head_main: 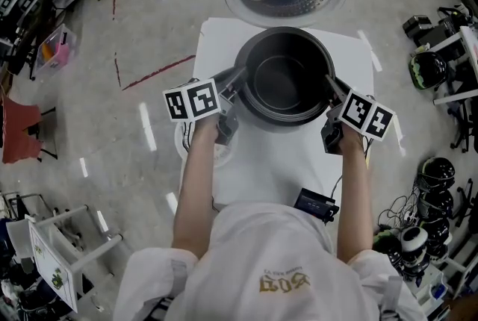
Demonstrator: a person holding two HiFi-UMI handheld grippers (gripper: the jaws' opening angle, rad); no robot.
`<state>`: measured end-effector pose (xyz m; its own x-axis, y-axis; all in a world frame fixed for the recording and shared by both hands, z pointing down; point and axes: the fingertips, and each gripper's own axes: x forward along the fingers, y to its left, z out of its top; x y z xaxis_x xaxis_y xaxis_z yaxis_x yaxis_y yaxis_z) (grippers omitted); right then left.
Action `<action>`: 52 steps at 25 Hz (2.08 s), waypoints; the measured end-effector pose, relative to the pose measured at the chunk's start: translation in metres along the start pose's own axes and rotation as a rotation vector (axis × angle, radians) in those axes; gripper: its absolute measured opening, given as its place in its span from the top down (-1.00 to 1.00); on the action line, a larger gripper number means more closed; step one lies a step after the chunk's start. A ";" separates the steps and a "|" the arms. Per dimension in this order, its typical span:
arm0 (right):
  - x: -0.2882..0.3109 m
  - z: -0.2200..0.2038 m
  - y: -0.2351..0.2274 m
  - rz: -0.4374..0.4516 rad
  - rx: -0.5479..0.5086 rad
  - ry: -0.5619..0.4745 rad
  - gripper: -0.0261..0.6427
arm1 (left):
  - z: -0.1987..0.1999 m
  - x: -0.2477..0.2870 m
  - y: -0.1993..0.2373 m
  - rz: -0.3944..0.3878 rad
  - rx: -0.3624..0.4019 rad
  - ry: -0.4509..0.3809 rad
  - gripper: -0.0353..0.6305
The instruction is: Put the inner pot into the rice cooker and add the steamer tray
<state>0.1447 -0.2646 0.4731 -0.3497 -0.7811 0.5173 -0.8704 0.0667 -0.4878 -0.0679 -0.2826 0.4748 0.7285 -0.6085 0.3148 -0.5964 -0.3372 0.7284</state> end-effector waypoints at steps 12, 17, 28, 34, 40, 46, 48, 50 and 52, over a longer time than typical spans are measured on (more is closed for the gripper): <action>0.004 -0.010 -0.004 -0.071 -0.139 0.032 0.59 | -0.008 0.002 0.009 0.041 0.071 0.052 0.65; 0.003 -0.012 -0.007 -0.080 -0.138 0.016 0.63 | -0.009 0.002 0.008 0.049 0.118 0.065 0.58; -0.010 -0.017 0.011 -0.092 -0.174 -0.041 0.63 | -0.002 -0.014 0.015 0.116 0.226 0.026 0.46; -0.036 -0.008 0.033 0.012 -0.138 -0.178 0.73 | -0.002 -0.022 0.009 0.156 0.374 -0.026 0.65; -0.066 -0.011 0.061 0.197 -0.142 -0.244 0.88 | -0.010 -0.037 -0.014 0.162 0.402 -0.086 0.62; -0.090 -0.043 0.074 0.253 -0.253 -0.223 0.86 | -0.031 -0.073 -0.037 0.203 0.393 -0.140 0.57; -0.095 -0.064 0.088 0.304 -0.266 -0.180 0.68 | -0.043 -0.091 -0.040 0.230 0.392 -0.147 0.53; -0.103 -0.087 0.100 0.344 -0.275 -0.140 0.51 | -0.055 -0.109 -0.041 0.256 0.387 -0.153 0.48; -0.112 -0.106 0.108 0.370 -0.282 -0.116 0.49 | -0.070 -0.125 -0.042 0.280 0.373 -0.156 0.45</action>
<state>0.0536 -0.1039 0.4373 -0.6266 -0.7362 0.2556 -0.7607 0.5066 -0.4059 -0.1105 -0.1420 0.4472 0.4804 -0.8033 0.3520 -0.8633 -0.3622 0.3516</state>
